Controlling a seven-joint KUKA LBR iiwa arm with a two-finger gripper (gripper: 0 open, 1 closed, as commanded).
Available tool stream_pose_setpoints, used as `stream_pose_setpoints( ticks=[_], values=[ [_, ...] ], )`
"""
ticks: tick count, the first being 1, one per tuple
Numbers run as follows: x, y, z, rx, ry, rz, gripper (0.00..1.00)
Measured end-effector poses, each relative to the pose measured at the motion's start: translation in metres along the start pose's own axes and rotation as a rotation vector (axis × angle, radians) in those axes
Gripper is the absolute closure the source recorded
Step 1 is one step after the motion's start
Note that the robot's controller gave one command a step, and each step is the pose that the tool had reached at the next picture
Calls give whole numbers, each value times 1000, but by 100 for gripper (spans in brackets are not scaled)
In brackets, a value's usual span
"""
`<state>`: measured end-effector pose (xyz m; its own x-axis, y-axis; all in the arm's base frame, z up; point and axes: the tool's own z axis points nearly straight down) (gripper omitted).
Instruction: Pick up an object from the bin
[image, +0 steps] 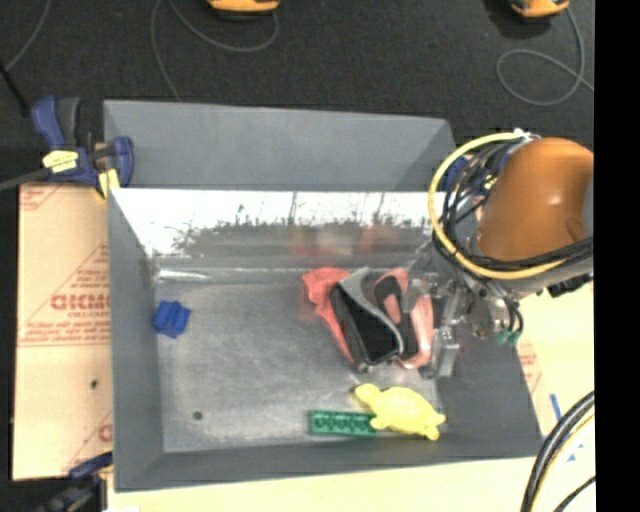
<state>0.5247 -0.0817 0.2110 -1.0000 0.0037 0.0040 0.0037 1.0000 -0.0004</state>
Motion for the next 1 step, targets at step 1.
stream_pose_setpoints(
  ticks=[1],
  values=[
    [-1,0,-4,1,-8,-3,0]
  ],
)
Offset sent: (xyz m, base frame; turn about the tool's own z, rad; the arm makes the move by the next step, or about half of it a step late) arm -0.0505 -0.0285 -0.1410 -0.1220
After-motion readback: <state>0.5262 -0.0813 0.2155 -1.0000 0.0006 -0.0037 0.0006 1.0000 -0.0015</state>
